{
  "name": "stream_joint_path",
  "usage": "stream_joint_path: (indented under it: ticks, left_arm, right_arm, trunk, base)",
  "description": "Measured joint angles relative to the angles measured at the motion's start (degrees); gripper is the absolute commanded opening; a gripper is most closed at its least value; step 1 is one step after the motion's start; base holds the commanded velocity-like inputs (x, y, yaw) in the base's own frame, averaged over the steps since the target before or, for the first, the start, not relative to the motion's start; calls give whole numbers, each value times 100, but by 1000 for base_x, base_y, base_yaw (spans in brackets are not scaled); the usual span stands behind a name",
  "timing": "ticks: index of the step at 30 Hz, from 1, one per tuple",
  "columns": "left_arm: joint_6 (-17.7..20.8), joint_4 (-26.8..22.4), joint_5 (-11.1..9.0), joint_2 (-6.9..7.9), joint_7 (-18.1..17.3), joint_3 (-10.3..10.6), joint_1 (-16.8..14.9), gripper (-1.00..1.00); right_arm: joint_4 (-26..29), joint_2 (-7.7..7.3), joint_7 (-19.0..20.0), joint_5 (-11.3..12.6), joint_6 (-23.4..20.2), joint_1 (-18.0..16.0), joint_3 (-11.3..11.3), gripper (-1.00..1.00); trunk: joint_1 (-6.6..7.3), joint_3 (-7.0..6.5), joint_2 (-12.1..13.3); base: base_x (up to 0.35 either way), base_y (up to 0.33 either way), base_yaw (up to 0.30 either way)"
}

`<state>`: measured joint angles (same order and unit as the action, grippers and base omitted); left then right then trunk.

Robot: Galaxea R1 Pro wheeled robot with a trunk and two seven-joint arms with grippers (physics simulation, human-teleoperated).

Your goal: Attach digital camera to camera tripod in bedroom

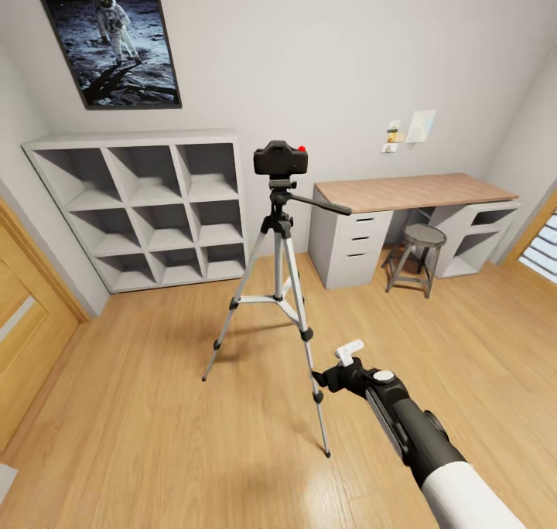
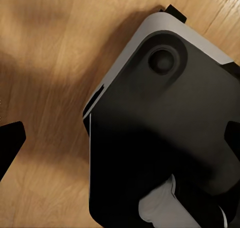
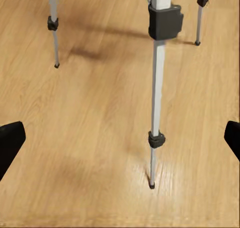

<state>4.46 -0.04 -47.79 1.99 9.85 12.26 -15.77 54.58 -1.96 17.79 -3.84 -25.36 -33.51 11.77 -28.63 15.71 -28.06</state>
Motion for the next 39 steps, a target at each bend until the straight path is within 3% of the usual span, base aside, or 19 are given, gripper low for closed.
stream_joint_path:
  ticks: [5,7,12,16,19,23,27,29,39]
  left_arm:
    - [-3,1,-1,6,0,1,3,100]
    - [-2,2,-1,8,0,0,7,100]
    - [-7,-1,-5,11,0,0,55,100]
    - [-10,-4,-3,12,0,4,72,100]
    - [-10,-4,-5,8,2,4,76,100]
    - [-11,-3,-6,-1,6,6,78,100]
    - [-11,-4,-6,-4,8,6,79,100]
    - [-11,-3,-6,-5,8,5,79,100]
    - [-11,-3,-9,-6,8,2,78,100]
  right_arm:
    - [-885,-461,9,91,-3,-1,-168,100]
    - [-1273,-543,4,151,-3,-2,-292,100]
    - [-2962,-668,-13,227,162,-6,-724,100]
    - [-4410,-773,-17,219,965,-4,-831,100]
    - [-5176,-827,-13,205,1549,5,-844,100]
    - [-5489,-858,-29,165,1943,262,-852,100]
    - [-5613,-870,-53,136,2183,1016,-847,100]
    - [-5628,-866,-58,134,2224,1234,-853,100]
    - [-5644,-799,-152,136,2272,1491,-864,100]
  trunk:
    - [0,0,0]
    - [0,0,0]
    - [0,1,0]
    - [0,1,-1]
    - [0,1,-1]
    - [0,1,-1]
    - [1,2,-1]
    - [1,1,-1]
    - [0,1,-1]
  base:
    - [-5,0,0]
    - [-2,0,0]
    - [0,0,0]
    - [0,0,0]
    - [0,0,0]
    - [0,0,0]
    - [0,0,0]
    - [0,0,0]
    - [0,0,0]
